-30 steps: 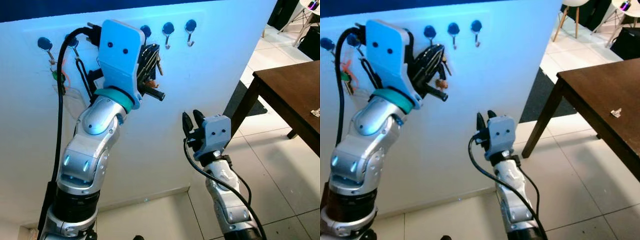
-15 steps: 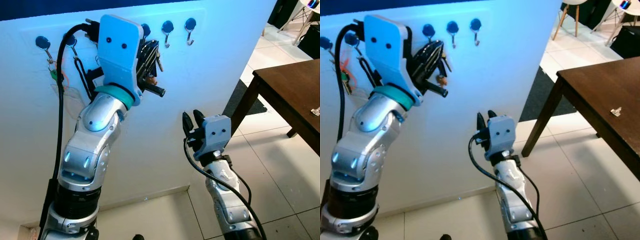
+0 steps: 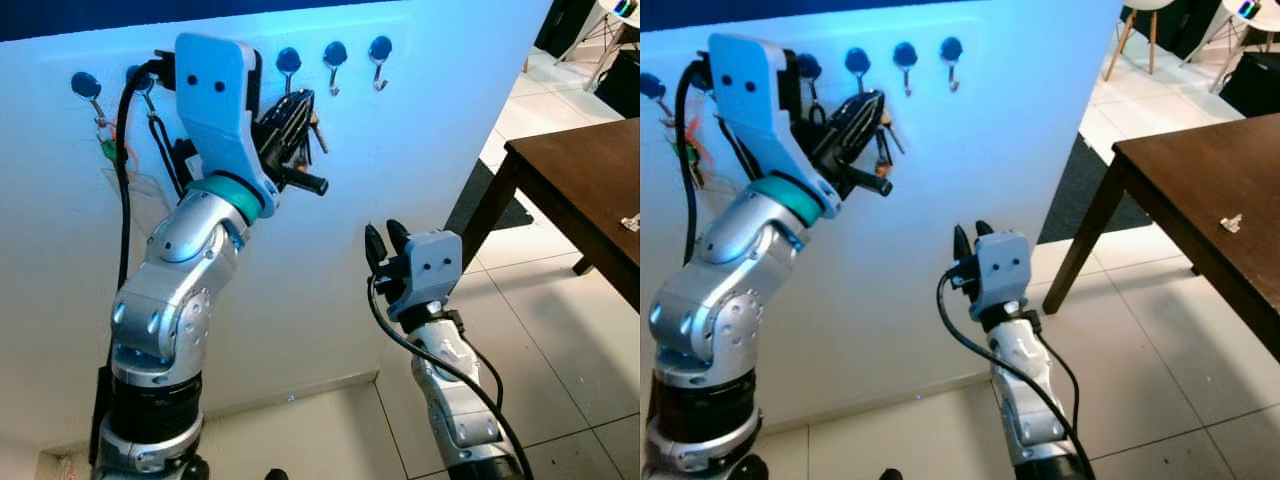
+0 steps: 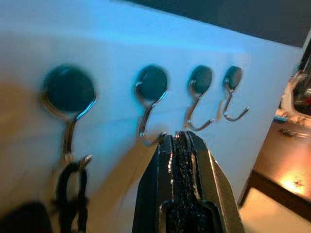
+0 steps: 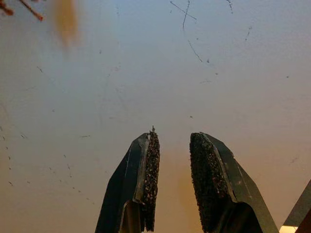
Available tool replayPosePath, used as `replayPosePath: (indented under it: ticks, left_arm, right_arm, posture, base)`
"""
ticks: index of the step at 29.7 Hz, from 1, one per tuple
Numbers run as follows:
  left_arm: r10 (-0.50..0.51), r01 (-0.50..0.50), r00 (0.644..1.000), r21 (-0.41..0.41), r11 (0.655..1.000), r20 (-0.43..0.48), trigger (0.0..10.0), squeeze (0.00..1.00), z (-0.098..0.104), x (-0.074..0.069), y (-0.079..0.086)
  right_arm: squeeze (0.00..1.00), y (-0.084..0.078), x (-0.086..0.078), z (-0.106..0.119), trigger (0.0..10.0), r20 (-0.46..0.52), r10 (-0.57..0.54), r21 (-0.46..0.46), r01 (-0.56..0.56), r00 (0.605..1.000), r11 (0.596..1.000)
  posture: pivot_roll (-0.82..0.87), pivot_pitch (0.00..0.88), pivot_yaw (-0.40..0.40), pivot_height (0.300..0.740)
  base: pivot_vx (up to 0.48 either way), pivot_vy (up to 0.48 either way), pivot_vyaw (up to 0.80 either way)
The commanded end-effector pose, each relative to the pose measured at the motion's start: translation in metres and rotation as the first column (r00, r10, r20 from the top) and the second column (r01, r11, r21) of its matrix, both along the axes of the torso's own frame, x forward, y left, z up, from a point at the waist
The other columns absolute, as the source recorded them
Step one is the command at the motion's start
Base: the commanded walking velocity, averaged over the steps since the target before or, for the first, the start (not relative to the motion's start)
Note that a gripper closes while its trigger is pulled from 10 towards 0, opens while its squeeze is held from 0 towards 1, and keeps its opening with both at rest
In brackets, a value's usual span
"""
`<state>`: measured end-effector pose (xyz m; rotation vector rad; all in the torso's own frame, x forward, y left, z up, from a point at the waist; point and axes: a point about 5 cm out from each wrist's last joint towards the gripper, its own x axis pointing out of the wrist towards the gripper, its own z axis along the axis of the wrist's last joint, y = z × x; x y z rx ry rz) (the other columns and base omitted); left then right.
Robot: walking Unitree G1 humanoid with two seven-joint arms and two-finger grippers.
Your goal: Hang keys on a hook
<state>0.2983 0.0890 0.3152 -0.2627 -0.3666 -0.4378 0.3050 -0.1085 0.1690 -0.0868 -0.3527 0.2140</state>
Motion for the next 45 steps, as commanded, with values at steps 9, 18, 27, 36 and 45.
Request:
replayPosePath:
  ticks: [9, 18, 27, 36, 45]
  left_arm:
    - [0.019, -0.024, 0.996, -0.06, 0.998, -0.088, 10.0, 0.0, -0.005, 0.006, 0.011]
    - [-0.022, 0.016, 0.998, -0.088, 0.996, -0.06, 10.0, 0.0, -0.002, -0.001, 0.012]
    - [-0.156, 0.158, 0.987, -0.062, 0.985, 0.045, 10.0, 0.0, 0.006, -0.025, 0.015]
    - [-0.127, 0.132, 0.99, -0.084, 0.988, 0.058, 10.0, 0.0, 0.012, -0.022, 0.011]
    - [-0.063, 0.064, 0.998, -0.079, 0.995, 0.015, 10.0, 0.0, 0.012, -0.009, 0.013]
  right_arm:
    - [0.0, 0.002, -0.001, -0.001, 10.0, -0.003, 0.007, 0.003, -0.007, 1.0, 1.0]
    - [0.0, 0.002, -0.002, -0.002, 10.0, -0.006, 0.008, 0.001, -0.008, 1.0, 1.0]
    - [0.0, 0.002, -0.002, -0.002, 10.0, -0.008, 0.009, 0.001, -0.009, 1.0, 1.0]
    - [0.0, 0.002, -0.001, -0.002, 10.0, -0.008, 0.011, -0.002, -0.011, 1.0, 1.0]
    - [0.0, 0.003, -0.002, -0.002, 10.0, -0.007, 0.008, 0.0, -0.008, 1.0, 1.0]
  posture:
    - [-0.02, 0.079, 0.118, 0.74]
    - [-0.02, 0.072, 0.119, 0.74]
    - [-0.01, 0.073, 0.115, 0.74]
    - [-0.02, 0.077, 0.114, 0.74]
    - [-0.02, 0.079, 0.119, 0.74]
  base:
    - [0.0, 0.0, 0.0]
    - [0.0, 0.0, 0.0]
    - [0.0, 0.0, 0.0]
    - [0.0, 0.0, 0.0]
    - [0.0, 0.0, 0.0]
